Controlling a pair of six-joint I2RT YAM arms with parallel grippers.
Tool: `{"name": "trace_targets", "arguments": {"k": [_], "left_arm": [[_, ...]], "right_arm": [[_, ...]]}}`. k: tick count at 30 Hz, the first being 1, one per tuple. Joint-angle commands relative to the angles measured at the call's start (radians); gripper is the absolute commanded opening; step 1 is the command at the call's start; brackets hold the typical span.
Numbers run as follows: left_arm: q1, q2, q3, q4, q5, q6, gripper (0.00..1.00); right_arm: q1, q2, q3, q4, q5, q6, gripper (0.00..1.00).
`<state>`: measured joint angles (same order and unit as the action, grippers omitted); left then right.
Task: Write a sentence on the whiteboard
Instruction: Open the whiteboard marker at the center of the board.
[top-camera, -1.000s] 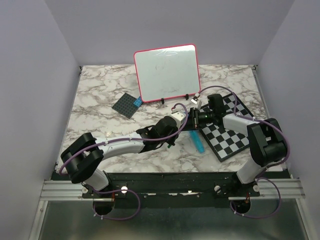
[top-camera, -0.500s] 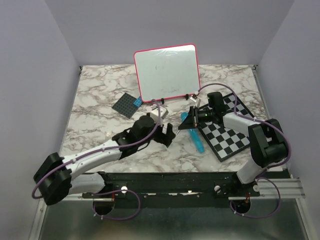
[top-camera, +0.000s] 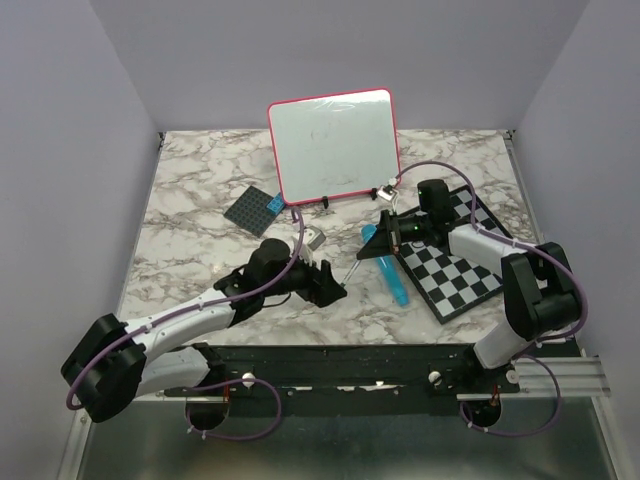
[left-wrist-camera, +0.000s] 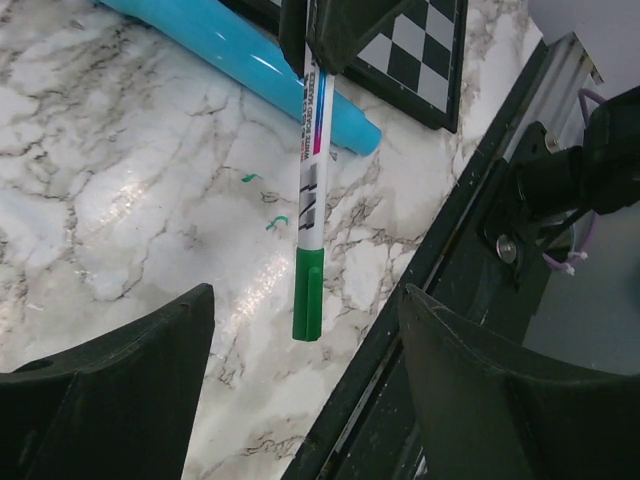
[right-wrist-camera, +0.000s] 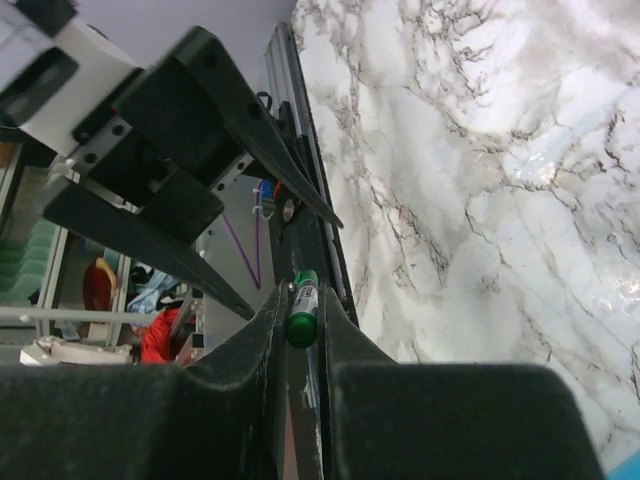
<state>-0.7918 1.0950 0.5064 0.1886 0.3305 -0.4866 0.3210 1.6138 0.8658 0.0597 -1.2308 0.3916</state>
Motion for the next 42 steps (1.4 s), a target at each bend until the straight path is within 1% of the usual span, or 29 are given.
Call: {"name": "trace_targets", "arguments": {"k": [1, 4, 5, 6, 7, 9, 10, 12, 13, 16, 17, 18, 20, 21, 22, 23, 24, 25, 26, 27, 30, 32, 33, 35, 37, 38, 39, 41, 42], "left_arm": [[0.0, 0.06, 0.014, 0.09, 0.175, -0.03, 0.74], [0.0, 0.095, 0.026, 0.095, 0.203, -0.038, 0.63], [0.0, 0.1, 0.027, 0.097, 0.214, -0.04, 0.57], [0.0, 0.105, 0.029, 0.101, 0.217, -0.044, 0.55], [0.002, 0.109, 0.032, 0.101, 0.222, -0.044, 0.48], [0.0, 0.109, 0.034, 0.107, 0.226, -0.049, 0.42], [0.0, 0.109, 0.035, 0.107, 0.229, -0.052, 0.35], [0.0, 0.111, 0.038, 0.107, 0.237, -0.05, 0.29], [0.0, 0.115, 0.043, 0.103, 0.237, -0.053, 0.22], [0.0, 0.123, 0.064, 0.066, 0.237, -0.037, 0.09], [0.0, 0.124, 0.075, 0.046, 0.236, -0.027, 0.0], [0.003, 0.126, 0.089, -0.018, 0.229, -0.015, 0.0], [0.012, 0.129, 0.15, -0.11, 0.225, 0.054, 0.0], [0.014, 0.131, 0.174, -0.227, 0.222, 0.089, 0.0], [0.016, 0.131, 0.235, -0.294, 0.219, 0.126, 0.0], [0.016, 0.132, 0.266, -0.357, 0.216, 0.208, 0.0], [0.017, 0.132, 0.296, -0.482, 0.223, 0.25, 0.0], [0.017, 0.131, 0.352, -0.544, 0.223, 0.288, 0.0], [0.019, 0.131, 0.378, -0.599, 0.229, 0.337, 0.0], [0.022, 0.131, 0.405, -0.7, 0.231, 0.414, 0.0], [0.026, 0.121, 0.461, -0.8, 0.251, 0.524, 0.0], [0.026, 0.118, 0.495, -0.83, 0.268, 0.552, 0.0], [0.026, 0.12, 0.504, -0.848, 0.268, 0.559, 0.0], [0.026, 0.126, 0.521, -0.853, 0.265, 0.563, 0.0], [0.026, 0.126, 0.524, -0.847, 0.272, 0.556, 0.0], [0.026, 0.128, 0.523, -0.844, 0.28, 0.553, 0.0], [0.026, 0.128, 0.52, -0.832, 0.288, 0.548, 0.0], [0.023, 0.125, 0.515, -0.822, 0.303, 0.542, 0.0], [0.023, 0.124, 0.511, -0.804, 0.308, 0.539, 0.0]], "right_arm": [[0.004, -0.031, 0.006, 0.04, -0.065, -0.005, 0.07], [0.006, -0.035, 0.002, 0.049, -0.073, 0.001, 0.08], [0.006, -0.037, 0.001, 0.055, -0.072, 0.004, 0.07], [0.006, -0.037, 0.001, 0.057, -0.075, 0.006, 0.08], [0.006, -0.037, -0.001, 0.057, -0.075, 0.007, 0.08], [0.006, -0.038, -0.002, 0.06, -0.076, 0.009, 0.08], [0.006, -0.038, -0.002, 0.063, -0.079, 0.01, 0.08], [0.006, -0.038, -0.005, 0.072, -0.085, 0.016, 0.08], [0.006, -0.04, -0.007, 0.075, -0.087, 0.018, 0.09], [0.006, -0.045, -0.011, 0.088, -0.093, 0.021, 0.09], [0.006, -0.048, -0.011, 0.089, -0.096, 0.018, 0.1], [0.004, -0.051, -0.011, 0.089, -0.108, 0.007, 0.11], [0.004, -0.055, 0.001, 0.063, -0.128, -0.023, 0.17], [0.004, -0.064, 0.021, 0.008, -0.148, -0.119, 0.23], [0.006, -0.069, 0.054, -0.067, -0.153, -0.205, 0.45], [0.006, -0.071, 0.149, -0.362, -0.145, -0.329, 0.53], [0.006, -0.068, 0.214, -0.526, -0.104, -0.648, 0.6], [0.006, -0.065, 0.26, -0.669, -0.081, -0.783, 0.69], [0.006, -0.063, 0.289, -0.813, -0.066, -0.865, 0.72], [0.006, -0.063, 0.317, -0.858, -0.046, -0.966, 0.73], [0.006, -0.069, 0.312, -0.935, -0.088, -1.071, 0.74], [0.004, -0.068, 0.314, -0.966, -0.113, -1.12, 0.74], [0.004, -0.066, 0.317, -1.016, -0.13, -1.195, 0.74], [0.006, -0.066, 0.326, -1.107, -0.145, -1.273, 0.74], [0.007, -0.069, 0.329, -1.175, -0.173, -1.422, 0.74], [0.007, -0.069, 0.328, -1.255, -0.185, -1.492, 0.74], [0.007, -0.071, 0.325, -1.29, -0.199, -1.61, 0.74], [0.007, -0.068, 0.325, -1.381, -0.236, -1.712, 0.74], [0.007, -0.062, 0.326, -1.393, -0.242, -1.746, 0.74]]}}
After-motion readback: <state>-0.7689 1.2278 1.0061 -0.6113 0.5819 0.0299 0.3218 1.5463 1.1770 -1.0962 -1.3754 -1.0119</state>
